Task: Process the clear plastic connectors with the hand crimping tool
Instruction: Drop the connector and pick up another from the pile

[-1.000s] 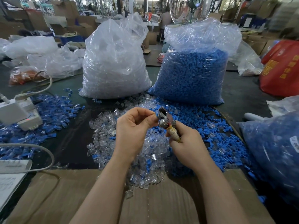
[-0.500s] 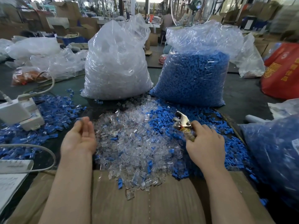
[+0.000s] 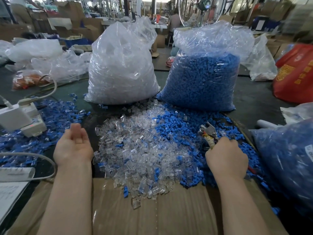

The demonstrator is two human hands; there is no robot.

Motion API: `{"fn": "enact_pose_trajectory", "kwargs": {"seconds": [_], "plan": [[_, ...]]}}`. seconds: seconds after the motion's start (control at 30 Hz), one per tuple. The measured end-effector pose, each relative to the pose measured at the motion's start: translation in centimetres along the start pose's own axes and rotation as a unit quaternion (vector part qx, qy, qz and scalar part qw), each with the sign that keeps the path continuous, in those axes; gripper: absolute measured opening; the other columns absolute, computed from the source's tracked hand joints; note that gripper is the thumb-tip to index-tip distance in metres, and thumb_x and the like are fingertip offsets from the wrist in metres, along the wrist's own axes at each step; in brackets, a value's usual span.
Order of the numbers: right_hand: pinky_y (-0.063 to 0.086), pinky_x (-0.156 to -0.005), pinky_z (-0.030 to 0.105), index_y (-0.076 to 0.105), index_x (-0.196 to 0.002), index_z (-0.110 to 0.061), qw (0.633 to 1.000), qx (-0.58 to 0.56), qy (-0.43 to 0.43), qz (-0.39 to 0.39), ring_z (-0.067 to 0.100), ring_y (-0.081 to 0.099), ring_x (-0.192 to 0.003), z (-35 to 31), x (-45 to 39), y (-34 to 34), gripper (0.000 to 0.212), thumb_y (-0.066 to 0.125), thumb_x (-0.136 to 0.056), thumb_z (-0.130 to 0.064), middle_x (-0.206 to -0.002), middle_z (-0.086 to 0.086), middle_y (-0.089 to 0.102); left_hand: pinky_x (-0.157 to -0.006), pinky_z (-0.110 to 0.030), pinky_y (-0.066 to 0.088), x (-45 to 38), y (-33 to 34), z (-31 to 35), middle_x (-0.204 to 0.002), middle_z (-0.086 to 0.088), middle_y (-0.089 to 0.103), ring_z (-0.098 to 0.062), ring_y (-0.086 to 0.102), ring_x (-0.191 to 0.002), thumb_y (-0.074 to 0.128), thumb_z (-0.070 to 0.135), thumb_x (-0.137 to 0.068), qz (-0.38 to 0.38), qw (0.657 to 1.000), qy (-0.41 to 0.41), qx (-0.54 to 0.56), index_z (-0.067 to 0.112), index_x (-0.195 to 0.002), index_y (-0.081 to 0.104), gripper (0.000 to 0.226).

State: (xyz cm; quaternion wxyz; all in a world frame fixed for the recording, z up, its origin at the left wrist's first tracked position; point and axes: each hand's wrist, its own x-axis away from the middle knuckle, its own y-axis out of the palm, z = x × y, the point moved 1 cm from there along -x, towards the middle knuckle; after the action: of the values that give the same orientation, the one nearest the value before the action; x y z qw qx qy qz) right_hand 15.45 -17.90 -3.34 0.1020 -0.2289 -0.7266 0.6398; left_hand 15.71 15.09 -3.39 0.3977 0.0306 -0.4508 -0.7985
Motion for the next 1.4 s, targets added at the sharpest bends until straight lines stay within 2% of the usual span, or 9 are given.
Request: {"fn": "enact_pose_trajectory", "kwargs": {"seconds": [0.13, 0.3, 0.4, 0.5, 0.7, 0.93, 1.17, 1.27, 1.4], "plan": [[0.035, -0.072, 0.036, 0.056, -0.114, -0.01, 1.0, -0.006, 0.0, -0.031, 0.029, 0.058, -0.086, 0.0, -0.2, 0.2, 0.028, 0.055, -0.093, -0.029, -0.115, 0.013, 0.057, -0.065, -0.02, 0.049, 2.6, 2.4, -1.0, -0.093, 0.003, 0.074, -0.004, 0.064, -0.073, 0.066, 0.011, -0.09, -0.111, 0.94, 0.045, -0.32, 0.02, -0.098, 0.067, 0.012], [0.035, -0.069, 0.035, 0.057, -0.113, -0.011, 0.999, -0.019, -0.01, -0.026, 0.029, 0.057, -0.085, -0.2, -0.3, 0.4, 0.025, 0.054, -0.094, -0.028, -0.113, 0.011, 0.057, -0.064, -0.014, 0.051, 5.9, 3.9, -4.4, -0.098, 0.01, 0.068, -0.013, 0.067, -0.084, 0.068, 0.026, -0.09, -0.287, 0.688, 0.142, -0.651, 0.027, -0.104, 0.069, 0.014], [0.037, -0.072, 0.037, 0.058, -0.113, -0.01, 1.0, -0.015, 0.006, -0.001, 0.032, 0.06, -0.09, 0.2, -0.3, 0.2, 0.026, 0.055, -0.092, -0.025, -0.115, 0.012, 0.057, -0.095, -0.035, 0.048, 6.2, 4.0, -5.7, -0.121, 0.001, 0.06, -0.017, 0.056, -0.104, 0.06, 0.035, -0.095, -0.273, 0.508, 0.221, -0.787, 0.029, -0.117, 0.067, 0.024], [0.041, -0.078, 0.038, 0.057, -0.114, -0.011, 1.0, 0.004, 0.011, -0.017, 0.032, 0.06, -0.095, 0.4, -0.4, 0.2, 0.029, 0.058, -0.089, -0.025, -0.118, 0.013, 0.056, -0.105, -0.041, 0.04, 6.2, 3.8, -6.1, -0.127, -0.004, 0.053, -0.02, 0.048, -0.113, 0.05, 0.034, -0.1, -0.273, 0.447, 0.231, -0.82, 0.028, -0.123, 0.066, 0.029], [0.042, -0.079, 0.038, 0.058, -0.105, -0.013, 1.0, -0.005, 0.009, -0.02, 0.031, 0.061, -0.092, 0.3, -0.7, 0.4, 0.021, 0.061, -0.088, -0.026, -0.105, 0.011, 0.063, -0.087, -0.024, 0.042, 6.0, 3.7, -6.0, -0.119, 0.003, 0.05, -0.008, 0.049, -0.094, 0.053, 0.032, -0.099, -0.349, 0.457, 0.207, -0.792, 0.026, -0.116, 0.067, 0.023], [0.041, -0.078, 0.037, 0.055, -0.098, -0.013, 1.0, 0.0, 0.01, -0.026, 0.029, 0.06, -0.087, 0.4, -0.9, 0.7, 0.015, 0.058, -0.09, -0.025, -0.099, 0.009, 0.062, -0.108, -0.043, 0.042, 6.3, 3.7, -6.5, -0.134, 0.001, 0.05, -0.019, 0.049, -0.122, 0.056, 0.041, -0.096, -0.358, 0.41, 0.206, -0.813, 0.031, -0.137, 0.053, 0.042], [0.04, -0.08, 0.039, 0.055, -0.112, -0.013, 1.0, 0.005, 0.012, -0.018, 0.03, 0.061, -0.095, 0.3, -0.8, 0.7, 0.024, 0.057, -0.092, -0.027, -0.114, 0.012, 0.059, -0.091, -0.032, 0.041, 6.3, 3.7, -6.7, -0.11, 0.009, 0.065, -0.013, 0.052, -0.103, 0.061, 0.036, -0.095, -0.331, 0.419, 0.297, -0.792, 0.032, -0.109, 0.072, 0.018], [0.036, -0.074, 0.037, 0.056, -0.111, -0.013, 1.0, 0.008, 0.004, 0.006, 0.03, 0.061, -0.091, 0.3, -0.7, 0.7, 0.024, 0.058, -0.091, -0.026, -0.109, 0.012, 0.061, -0.083, -0.025, 0.044, 6.4, 3.7, -6.8, -0.102, 0.011, 0.064, -0.006, 0.053, -0.09, 0.067, 0.035, -0.092, -0.322, 0.492, 0.271, -0.762, 0.03, -0.096, 0.073, 0.01], [0.034, -0.065, 0.036, 0.052, -0.092, -0.014, 0.993, -0.092, -0.031, 0.07, 0.027, 0.047, -0.072, 0.1, -1.0, 0.5, 0.013, 0.058, -0.09, -0.026, -0.09, 0.009, 0.059, -0.058, -0.013, 0.049, 6.9, 4.1, -6.6, -0.08, 0.011, 0.068, 0.001, 0.061, -0.065, 0.074, 0.028, -0.086, -0.308, 0.663, 0.188, -0.655, 0.028, -0.087, 0.073, 0.001]]}}
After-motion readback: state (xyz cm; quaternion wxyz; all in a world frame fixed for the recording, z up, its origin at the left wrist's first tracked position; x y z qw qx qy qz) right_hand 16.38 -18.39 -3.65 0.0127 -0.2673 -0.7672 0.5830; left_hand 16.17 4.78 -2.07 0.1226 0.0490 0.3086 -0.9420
